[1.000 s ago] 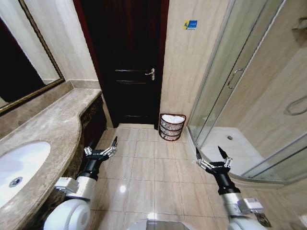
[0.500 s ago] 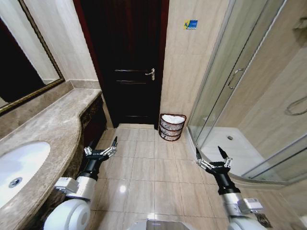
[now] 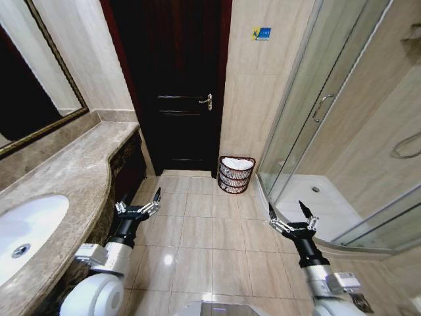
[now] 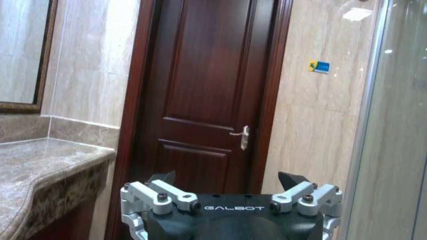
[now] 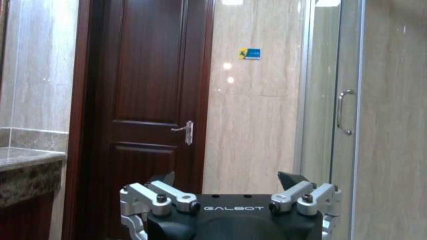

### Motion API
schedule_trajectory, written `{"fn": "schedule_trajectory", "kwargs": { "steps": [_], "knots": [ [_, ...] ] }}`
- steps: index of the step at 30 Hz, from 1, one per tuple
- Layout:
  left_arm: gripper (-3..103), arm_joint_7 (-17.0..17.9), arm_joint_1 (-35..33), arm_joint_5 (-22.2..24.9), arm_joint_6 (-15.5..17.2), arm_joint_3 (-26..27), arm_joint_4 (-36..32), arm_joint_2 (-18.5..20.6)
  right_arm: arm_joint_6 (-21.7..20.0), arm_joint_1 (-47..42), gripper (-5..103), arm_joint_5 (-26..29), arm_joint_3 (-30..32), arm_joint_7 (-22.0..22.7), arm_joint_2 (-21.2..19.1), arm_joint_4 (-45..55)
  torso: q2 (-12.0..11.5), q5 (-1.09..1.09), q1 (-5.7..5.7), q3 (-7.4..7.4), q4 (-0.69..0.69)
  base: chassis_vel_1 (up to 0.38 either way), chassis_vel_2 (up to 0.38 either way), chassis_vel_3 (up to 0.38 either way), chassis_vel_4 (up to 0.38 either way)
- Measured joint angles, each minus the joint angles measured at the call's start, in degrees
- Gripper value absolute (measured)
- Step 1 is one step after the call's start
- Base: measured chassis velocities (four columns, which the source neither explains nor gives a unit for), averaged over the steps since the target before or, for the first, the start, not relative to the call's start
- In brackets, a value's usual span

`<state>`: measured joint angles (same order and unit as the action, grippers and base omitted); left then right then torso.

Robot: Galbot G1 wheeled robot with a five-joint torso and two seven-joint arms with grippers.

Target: Discard the used towel into the hamper.

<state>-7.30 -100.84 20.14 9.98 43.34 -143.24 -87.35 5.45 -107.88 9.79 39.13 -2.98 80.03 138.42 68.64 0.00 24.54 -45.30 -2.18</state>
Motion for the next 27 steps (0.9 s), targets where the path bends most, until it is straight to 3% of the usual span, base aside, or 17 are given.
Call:
{"fn": "schedule_trajectory", "kwargs": {
  "steps": [27],
  "knots": [
    [100, 0.0, 0.0, 0.0, 0.0, 0.0, 0.0, 0.0, 0.0, 0.0, 100, 0.0, 0.0, 0.0, 0.0, 0.0, 0.0, 0.0, 0.0, 0.0, 0.0, 0.0, 0.0, 0.0, 0.0]
  ]
}}
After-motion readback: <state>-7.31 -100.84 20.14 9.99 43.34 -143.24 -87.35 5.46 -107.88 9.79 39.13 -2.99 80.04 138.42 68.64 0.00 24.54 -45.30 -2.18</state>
